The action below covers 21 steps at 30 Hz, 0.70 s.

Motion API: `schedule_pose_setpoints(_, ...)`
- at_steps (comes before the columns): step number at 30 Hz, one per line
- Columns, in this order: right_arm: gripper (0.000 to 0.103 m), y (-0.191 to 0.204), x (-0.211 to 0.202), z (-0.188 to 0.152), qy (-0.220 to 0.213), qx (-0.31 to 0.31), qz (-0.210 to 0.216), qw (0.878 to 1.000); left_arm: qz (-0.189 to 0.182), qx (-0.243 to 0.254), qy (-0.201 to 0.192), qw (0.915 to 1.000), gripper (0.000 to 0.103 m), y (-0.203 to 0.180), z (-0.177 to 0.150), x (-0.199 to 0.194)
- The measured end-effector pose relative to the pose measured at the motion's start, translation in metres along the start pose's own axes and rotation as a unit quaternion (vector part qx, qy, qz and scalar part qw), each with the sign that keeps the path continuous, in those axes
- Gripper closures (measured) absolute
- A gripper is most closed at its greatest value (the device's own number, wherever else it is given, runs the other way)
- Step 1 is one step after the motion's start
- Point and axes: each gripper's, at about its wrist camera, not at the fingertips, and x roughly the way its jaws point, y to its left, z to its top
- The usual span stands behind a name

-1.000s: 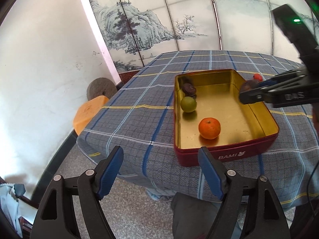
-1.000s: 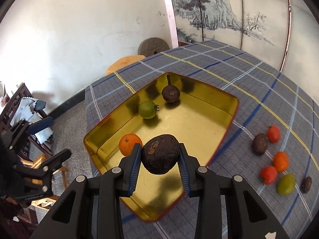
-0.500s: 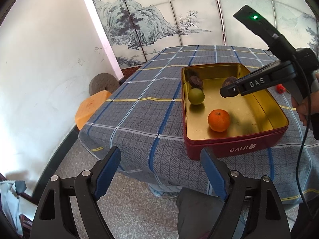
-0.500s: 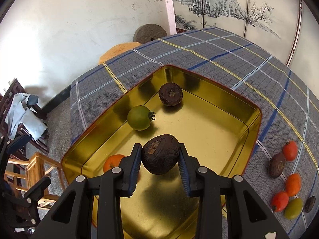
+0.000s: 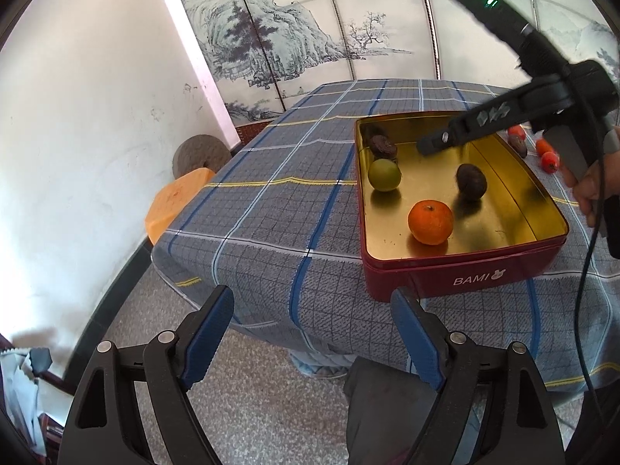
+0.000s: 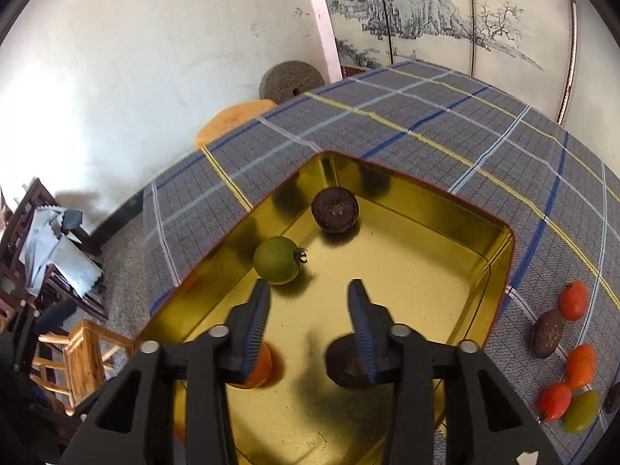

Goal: Organize fruits
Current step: 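Grasp the red tomato from the table with the left gripper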

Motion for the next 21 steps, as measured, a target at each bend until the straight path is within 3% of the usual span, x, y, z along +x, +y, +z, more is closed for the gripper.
schedule_pose_setpoints(3,0.024,-0.006,-0.024,-0.006,-0.04,0.02,0.018,0.999,0.003,0.001,0.0,1.0,0.02,0.0,0.0,-0.001)
schedule_pose_setpoints(6,0.011,-0.018,-0.052,-0.022,-0.077,0.039,0.011,0.996,0.003,0.002,0.0,1.0,0.019,0.0,0.0,-0.004)
schedule_pose_setpoints(8,0.003,-0.033,-0.075,-0.042,-0.096,0.064,-0.016,0.993,0.001,0.004,0.0,1.0,0.019,0.0,0.0,-0.004)
schedule_pose_setpoints(11,0.002,-0.062,-0.1,-0.071,-0.099,0.113,-0.051,0.987,0.0,0.008,-0.004,1.0,0.019,-0.002,0.003,-0.008)
schedule_pose_setpoints(15,0.001,-0.115,-0.126,-0.119,-0.054,0.149,-0.156,0.975,-0.004,0.021,-0.011,0.9997,0.019,-0.011,0.009,-0.013)
schedule_pose_setpoints(19,0.001,-0.175,-0.154,-0.161,-0.015,0.189,-0.274,0.943,-0.011,0.043,-0.02,0.9988,0.019,-0.025,0.017,-0.02)
schedule_pose_setpoints(21,0.0,-0.204,-0.166,-0.18,-0.003,0.211,-0.306,0.928,-0.034,0.055,-0.024,0.9976,0.019,-0.034,0.023,-0.026)
